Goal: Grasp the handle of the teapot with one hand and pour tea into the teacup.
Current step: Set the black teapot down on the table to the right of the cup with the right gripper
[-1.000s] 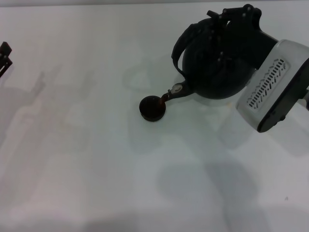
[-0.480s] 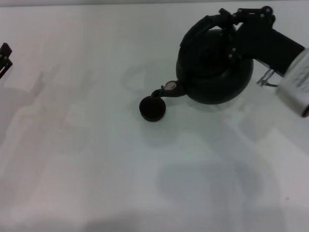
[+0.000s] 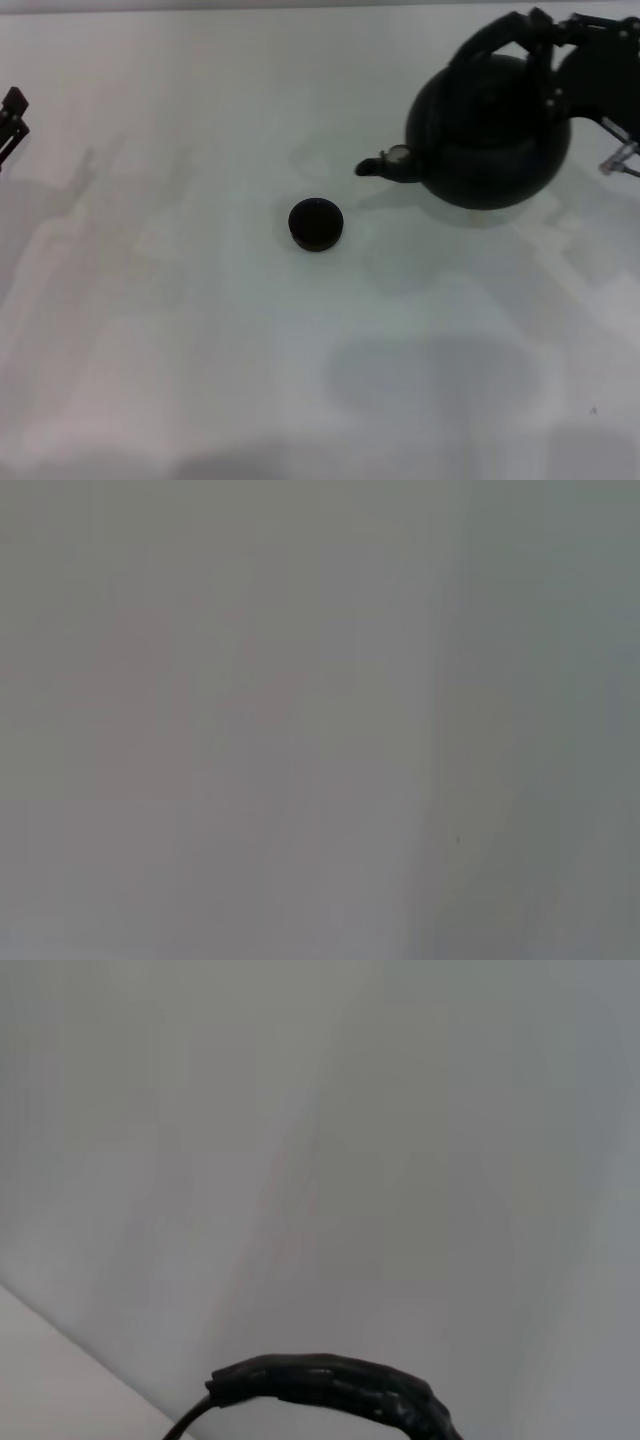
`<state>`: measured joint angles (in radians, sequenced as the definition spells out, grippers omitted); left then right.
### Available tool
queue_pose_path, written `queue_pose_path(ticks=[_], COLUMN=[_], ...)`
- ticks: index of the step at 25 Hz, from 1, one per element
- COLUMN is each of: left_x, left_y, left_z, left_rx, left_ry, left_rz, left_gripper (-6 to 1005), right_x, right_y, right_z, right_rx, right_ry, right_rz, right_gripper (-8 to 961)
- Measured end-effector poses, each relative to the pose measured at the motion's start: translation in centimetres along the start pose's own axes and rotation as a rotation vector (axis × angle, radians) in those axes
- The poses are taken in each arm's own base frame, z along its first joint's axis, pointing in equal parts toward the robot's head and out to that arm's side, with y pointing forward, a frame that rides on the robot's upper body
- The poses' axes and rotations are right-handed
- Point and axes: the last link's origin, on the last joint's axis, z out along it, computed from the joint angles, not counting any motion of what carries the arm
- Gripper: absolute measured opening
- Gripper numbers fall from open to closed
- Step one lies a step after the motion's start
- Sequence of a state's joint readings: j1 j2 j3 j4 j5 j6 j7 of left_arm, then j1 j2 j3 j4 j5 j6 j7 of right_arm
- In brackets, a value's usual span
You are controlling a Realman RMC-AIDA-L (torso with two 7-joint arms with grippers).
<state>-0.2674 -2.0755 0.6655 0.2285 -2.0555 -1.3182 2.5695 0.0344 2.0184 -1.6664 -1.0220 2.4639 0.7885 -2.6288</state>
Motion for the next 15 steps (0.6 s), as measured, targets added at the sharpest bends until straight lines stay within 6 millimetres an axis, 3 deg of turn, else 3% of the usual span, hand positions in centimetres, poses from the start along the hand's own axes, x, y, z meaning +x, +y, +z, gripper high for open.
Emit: queue_pose_path(ticks=[8, 15], left_x=[0.0, 0.1], left_y=[0.1, 0.1], left_z=[0.6, 1.4], left_rx=[-0.004, -0.008], left_ry=[-0.009, -0.02], left_rz=[0.004, 0.008], left_gripper=[874, 874], right_x=[2.5, 3.9], right_y=[-1.3, -1.2], right_z=[-2.2, -2.9], right_rx=[0.033, 0.016], right_ry=[0.01, 0.009], right_rz=[0.087, 0.107], right_gripper=[106, 106])
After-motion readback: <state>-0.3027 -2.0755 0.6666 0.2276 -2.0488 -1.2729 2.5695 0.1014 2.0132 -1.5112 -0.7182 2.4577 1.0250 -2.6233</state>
